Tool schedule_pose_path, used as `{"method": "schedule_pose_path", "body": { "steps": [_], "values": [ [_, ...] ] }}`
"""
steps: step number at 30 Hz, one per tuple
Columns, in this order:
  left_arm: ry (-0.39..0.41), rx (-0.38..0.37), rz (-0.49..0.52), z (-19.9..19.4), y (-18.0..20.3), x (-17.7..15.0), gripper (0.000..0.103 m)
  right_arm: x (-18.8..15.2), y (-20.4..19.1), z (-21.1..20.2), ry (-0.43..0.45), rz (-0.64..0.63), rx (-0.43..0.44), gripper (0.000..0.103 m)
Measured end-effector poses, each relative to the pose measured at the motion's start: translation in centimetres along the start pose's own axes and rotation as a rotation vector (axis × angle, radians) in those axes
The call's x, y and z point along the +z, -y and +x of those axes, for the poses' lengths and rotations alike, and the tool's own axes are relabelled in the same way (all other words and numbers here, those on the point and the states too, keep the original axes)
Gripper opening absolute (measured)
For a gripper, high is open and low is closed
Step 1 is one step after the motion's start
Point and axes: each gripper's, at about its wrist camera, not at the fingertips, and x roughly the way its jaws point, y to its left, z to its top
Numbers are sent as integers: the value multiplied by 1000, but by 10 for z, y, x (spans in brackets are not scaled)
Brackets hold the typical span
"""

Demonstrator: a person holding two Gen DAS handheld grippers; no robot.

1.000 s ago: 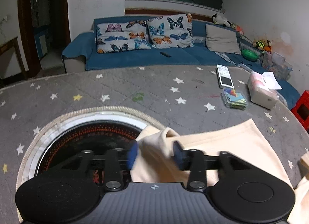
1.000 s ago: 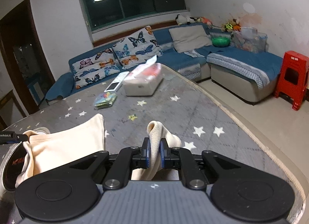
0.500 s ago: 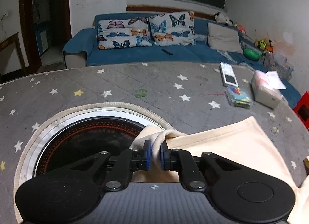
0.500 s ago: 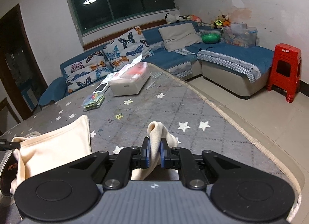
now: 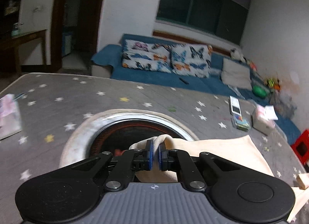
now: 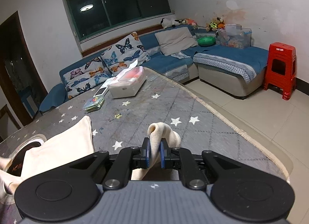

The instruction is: Fold clothes

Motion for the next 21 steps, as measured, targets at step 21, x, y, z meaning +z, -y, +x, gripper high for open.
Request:
{"method": "schedule_pose_path", "body": {
  "steps": [21],
  "values": [
    [-52, 230, -189, -80, -109, -71, 10, -25, 7, -34, -31, -13, 13, 12]
  ]
}}
